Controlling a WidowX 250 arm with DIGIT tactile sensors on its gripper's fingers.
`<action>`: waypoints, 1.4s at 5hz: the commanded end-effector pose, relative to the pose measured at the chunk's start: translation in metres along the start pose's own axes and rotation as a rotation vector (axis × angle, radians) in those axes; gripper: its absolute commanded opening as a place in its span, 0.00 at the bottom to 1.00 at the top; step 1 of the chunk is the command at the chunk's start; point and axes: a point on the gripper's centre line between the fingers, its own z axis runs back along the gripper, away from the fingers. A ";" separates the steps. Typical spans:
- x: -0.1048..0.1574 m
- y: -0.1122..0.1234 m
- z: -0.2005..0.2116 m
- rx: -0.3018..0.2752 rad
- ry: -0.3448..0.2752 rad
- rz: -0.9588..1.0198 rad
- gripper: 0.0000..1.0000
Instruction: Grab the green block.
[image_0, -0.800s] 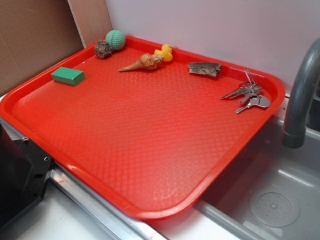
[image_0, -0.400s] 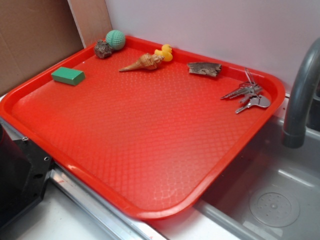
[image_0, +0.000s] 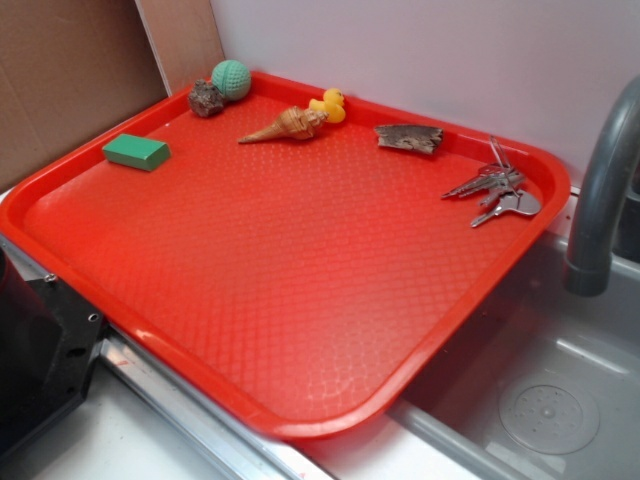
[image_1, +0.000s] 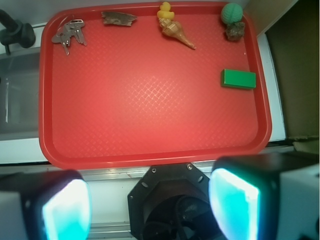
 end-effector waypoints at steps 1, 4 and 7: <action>0.002 0.000 0.003 0.001 -0.006 0.011 1.00; 0.060 0.068 -0.067 0.141 0.006 -0.369 1.00; 0.108 0.136 -0.134 0.077 0.098 -0.706 1.00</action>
